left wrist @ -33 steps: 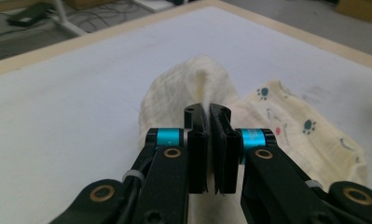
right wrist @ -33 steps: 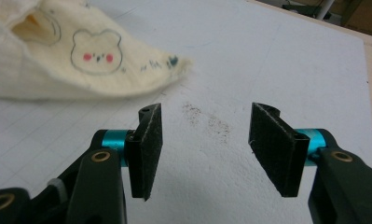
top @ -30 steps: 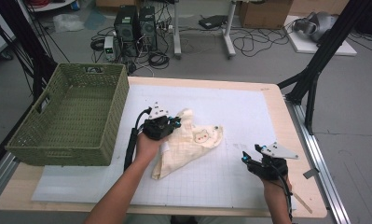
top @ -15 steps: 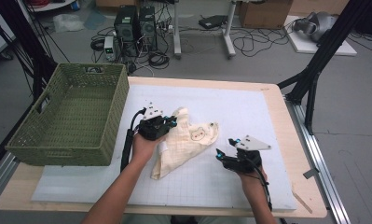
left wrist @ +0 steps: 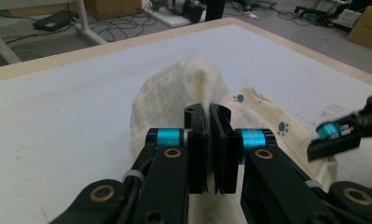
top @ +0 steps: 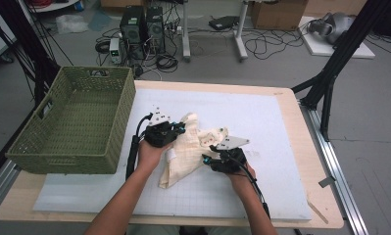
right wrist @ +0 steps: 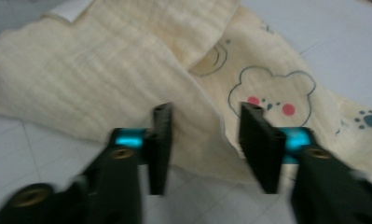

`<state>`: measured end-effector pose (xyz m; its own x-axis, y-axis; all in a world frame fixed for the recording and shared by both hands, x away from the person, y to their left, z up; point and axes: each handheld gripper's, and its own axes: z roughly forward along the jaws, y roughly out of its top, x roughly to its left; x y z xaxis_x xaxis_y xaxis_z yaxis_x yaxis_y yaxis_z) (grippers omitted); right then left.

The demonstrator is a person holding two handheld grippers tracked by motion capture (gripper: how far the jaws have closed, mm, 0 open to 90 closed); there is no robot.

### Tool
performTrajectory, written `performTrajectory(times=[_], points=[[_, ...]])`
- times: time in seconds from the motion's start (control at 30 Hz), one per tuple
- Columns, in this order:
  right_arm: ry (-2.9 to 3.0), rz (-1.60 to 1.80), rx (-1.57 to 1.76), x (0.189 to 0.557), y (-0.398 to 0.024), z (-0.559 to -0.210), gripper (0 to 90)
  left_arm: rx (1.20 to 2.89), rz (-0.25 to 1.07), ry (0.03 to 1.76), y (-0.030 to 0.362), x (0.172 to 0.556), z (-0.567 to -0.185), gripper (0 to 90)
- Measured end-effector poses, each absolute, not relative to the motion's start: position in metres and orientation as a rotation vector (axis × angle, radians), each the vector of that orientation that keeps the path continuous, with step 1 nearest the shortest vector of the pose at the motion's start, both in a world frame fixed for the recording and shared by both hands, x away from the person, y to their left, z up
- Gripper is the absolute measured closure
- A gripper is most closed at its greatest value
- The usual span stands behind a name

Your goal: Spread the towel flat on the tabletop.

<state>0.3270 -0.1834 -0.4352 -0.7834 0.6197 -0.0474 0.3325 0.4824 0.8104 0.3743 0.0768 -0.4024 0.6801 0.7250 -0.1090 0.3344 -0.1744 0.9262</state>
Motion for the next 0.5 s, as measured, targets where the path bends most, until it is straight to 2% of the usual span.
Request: performTrajectory(times=[0.07,0.17,0.5], points=[[2.404,1.181,0.781,0.326,-0.185,-0.435,79.6,1.768,0.439,0.857,0.080,0.374,-0.402,85.3],[2.406,1.151,0.742,0.320,-0.191,-0.433,86.5,1.759,0.442,0.874,0.088,0.374,-0.404,85.4],[2.376,1.036,0.814,0.303,-0.246,-0.433,87.2,1.824,0.417,0.869,0.095,0.368,-0.416,85.5]])
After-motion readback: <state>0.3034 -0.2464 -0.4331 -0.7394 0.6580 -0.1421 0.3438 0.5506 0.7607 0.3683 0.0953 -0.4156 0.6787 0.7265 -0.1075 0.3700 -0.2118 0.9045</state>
